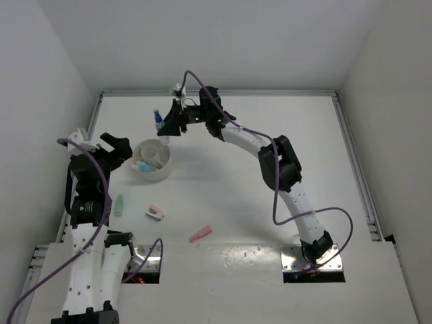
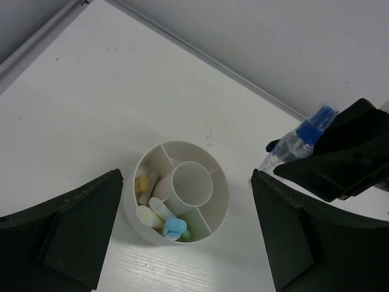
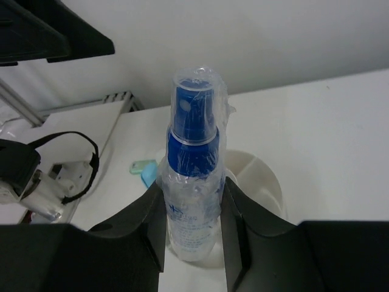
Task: Sort the stationery into containers
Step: Place the stationery in the storage box.
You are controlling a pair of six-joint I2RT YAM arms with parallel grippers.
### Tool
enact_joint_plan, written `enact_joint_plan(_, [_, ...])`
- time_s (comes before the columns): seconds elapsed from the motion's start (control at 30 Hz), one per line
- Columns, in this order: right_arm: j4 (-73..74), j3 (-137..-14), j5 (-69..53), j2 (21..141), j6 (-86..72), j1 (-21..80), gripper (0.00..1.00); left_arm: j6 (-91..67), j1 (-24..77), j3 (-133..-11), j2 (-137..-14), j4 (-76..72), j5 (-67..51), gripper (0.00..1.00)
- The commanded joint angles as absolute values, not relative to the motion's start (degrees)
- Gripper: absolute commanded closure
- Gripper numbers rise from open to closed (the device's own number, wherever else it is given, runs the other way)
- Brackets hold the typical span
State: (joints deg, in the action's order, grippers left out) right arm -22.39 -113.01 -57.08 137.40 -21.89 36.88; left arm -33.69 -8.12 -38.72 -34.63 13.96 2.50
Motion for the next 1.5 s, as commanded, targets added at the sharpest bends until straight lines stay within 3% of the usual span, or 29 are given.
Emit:
enact_joint_plan(0.0, [-37.2, -118.6, -62.0, 139.7, -26.9, 39.5, 1.0, -34.1, -9.6, -38.2, -34.8, 11.4, 2.5, 0.07])
enact_joint_plan(0.33, [-33.7, -130.2, -58.2, 148.8, -26.3, 43.8, 1.0, -34.1, -9.6, -38.2, -34.8, 11.4, 0.7, 0.07])
enact_joint_plan(1.0, [-30.4, -129.2, -47.3, 152.6, -15.9, 44.3, 1.0, -34.1, -9.6, -38.2, -34.3, 11.4, 0.2, 0.07])
enact_joint_plan(1.07, [-29.9, -127.8, -47.3, 152.6, -15.3, 44.3, 0.94, -34.1, -9.6, -38.2, -34.3, 11.4, 0.2, 0.07])
enact_joint_plan(1.2, [-28.8, -125.6, -48.5, 150.4, -13.0, 44.3, 0.55, -34.1, -9.6, -38.2, -34.3, 11.4, 0.2, 0.07])
enact_joint_plan(1.27, [-28.8, -125.0, -48.5, 149.8, -12.5, 44.3, 0.51, -34.1, -9.6, -38.2, -34.3, 11.4, 0.2, 0.07])
enact_joint_plan(1.47, [-28.8, -125.5, -48.0, 148.1, -12.0, 43.8, 0.51, -34.1, -9.6, -38.2, -34.3, 11.4, 0.7, 0.07])
